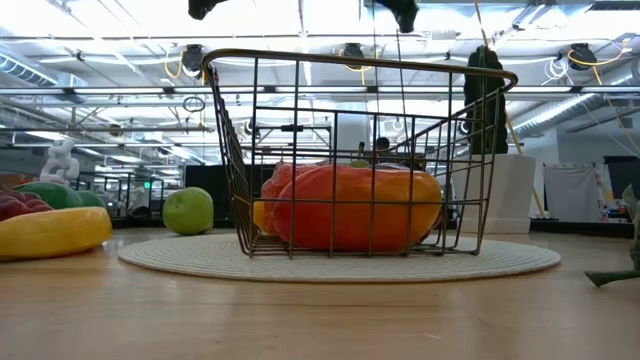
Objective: Build produce basket
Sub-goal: Put the dark red apple into the black wire basket
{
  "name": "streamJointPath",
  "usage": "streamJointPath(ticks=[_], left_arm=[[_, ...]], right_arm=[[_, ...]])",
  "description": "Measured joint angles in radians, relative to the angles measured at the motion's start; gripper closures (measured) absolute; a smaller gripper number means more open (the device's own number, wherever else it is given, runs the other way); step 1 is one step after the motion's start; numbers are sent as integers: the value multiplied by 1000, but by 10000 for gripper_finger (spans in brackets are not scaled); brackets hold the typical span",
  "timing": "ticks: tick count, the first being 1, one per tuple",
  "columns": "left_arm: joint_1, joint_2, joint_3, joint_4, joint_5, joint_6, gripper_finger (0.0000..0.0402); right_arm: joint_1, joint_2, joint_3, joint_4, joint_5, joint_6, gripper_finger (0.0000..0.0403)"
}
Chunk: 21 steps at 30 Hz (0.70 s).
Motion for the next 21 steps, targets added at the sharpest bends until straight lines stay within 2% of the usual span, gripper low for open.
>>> streamJointPath(ticks=[6,9,14,21], left_arm=[[-8,0,0,-1,0,-1,9],[-17,0,0,-7,0,-1,9],[-32,0,0,-45,0,3,9],[-33,0,0,-68,-1,4,9]], right_arm=[[6,128,74,-123,-5,40,78],[3,167,84,-197,-14,148,78],[-5,227,83,-332,-97,287,78],[9,296,83,-365,-113,354,78]])
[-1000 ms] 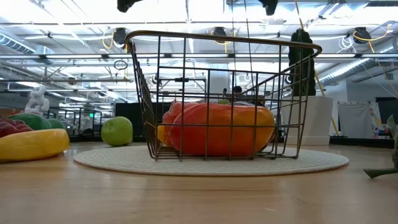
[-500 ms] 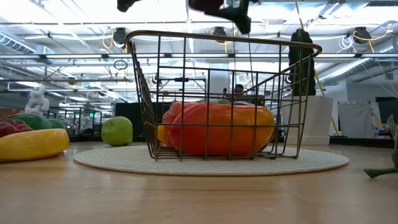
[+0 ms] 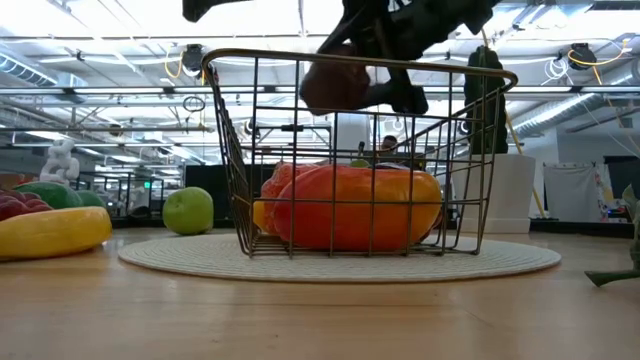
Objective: Build produce basket
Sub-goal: Put the dark red apple into the black wire basket, then put the bottom left green lime into the black wire basket
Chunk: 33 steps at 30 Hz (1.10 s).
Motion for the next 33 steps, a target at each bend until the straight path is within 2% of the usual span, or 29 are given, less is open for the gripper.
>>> streamJointPath(ticks=[8,20,26,33], left_arm=[[-9,0,0,-5,-1,-5,9],[-54,0,0,-14,-18,-7,9],[-76,0,0,-36,-36,-19,9],[-125,0,0,-102,-37,-62,9]], right_arm=[[1,30,-1,3,-55,21,71],[-2,31,-3,0,-53,45,7],[-14,20,-3,1,-52,39,8],[-35,-56,-3,34,-48,10,7]])
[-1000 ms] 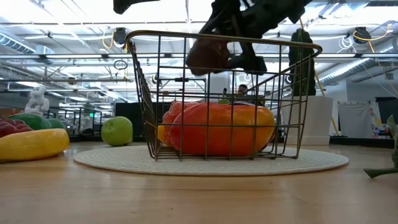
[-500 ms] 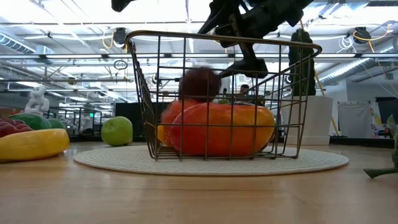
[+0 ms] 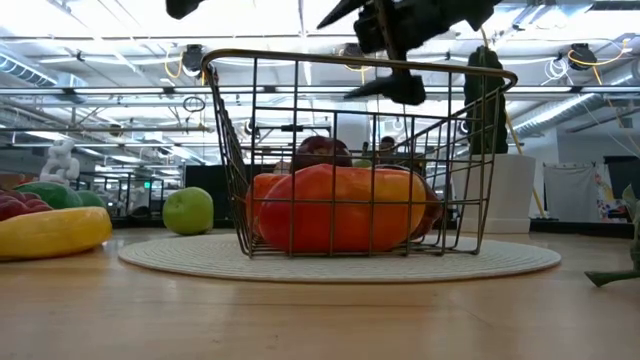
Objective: Build produce basket
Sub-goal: Put the bottom left green lime into the black wire basket
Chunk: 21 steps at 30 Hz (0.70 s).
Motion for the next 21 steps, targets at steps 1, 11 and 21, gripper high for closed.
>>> streamJointPath(ticks=[1,11,21], left_arm=[[-10,0,0,-12,0,-7,9],[-80,0,0,-176,-4,-79,9],[-103,8,0,-402,-18,-226,9]], right_arm=[[-4,-13,0,15,1,-10,8],[-12,-182,0,21,91,-130,10],[-12,-302,0,4,208,-219,10]])
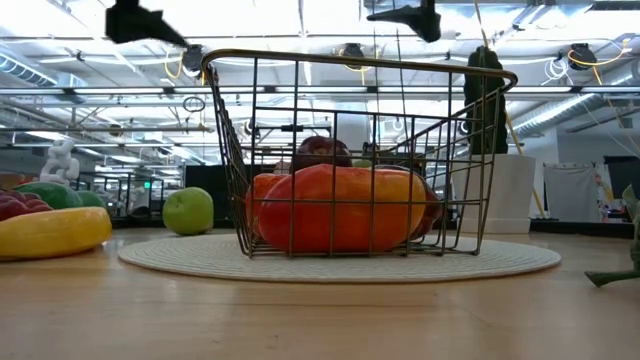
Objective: Build produce basket
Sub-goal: Put the bottom left green lime into the black wire basket
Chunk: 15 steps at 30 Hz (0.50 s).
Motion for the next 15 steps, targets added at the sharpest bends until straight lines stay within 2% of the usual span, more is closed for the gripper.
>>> streamJointPath(ticks=[7,15], left_arm=[[-1,13,-1,-146,1,-98,9],[13,25,-1,-215,1,-230,9]], right_arm=[[-1,-31,0,-64,35,-37,10],[0,-29,0,-137,29,-31,10]])
